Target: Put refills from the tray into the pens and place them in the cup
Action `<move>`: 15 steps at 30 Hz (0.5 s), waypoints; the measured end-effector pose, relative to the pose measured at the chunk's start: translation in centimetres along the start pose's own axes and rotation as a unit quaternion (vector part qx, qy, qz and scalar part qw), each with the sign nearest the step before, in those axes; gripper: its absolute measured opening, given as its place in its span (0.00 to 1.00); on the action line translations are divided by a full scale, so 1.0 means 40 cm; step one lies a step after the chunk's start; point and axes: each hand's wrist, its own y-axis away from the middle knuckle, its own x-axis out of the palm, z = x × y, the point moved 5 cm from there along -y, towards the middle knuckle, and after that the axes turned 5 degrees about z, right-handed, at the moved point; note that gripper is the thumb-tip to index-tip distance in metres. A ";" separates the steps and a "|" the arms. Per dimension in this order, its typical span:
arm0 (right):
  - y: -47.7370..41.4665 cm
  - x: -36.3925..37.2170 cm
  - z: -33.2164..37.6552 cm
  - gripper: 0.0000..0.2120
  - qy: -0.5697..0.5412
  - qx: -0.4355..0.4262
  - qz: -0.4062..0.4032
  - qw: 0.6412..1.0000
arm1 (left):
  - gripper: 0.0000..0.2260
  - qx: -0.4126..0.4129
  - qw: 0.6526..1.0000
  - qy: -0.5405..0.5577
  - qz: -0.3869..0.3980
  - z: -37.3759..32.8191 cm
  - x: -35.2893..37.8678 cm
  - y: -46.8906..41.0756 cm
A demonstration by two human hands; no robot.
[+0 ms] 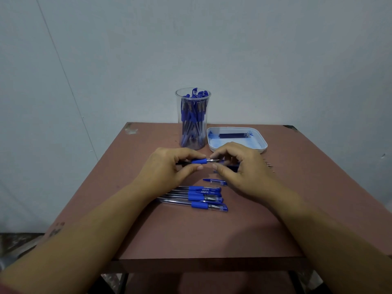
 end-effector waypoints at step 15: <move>-0.002 0.002 -0.010 0.07 -0.015 0.030 -0.006 0.999 | 0.14 0.014 0.999 -0.040 0.011 0.006 -0.002 -0.001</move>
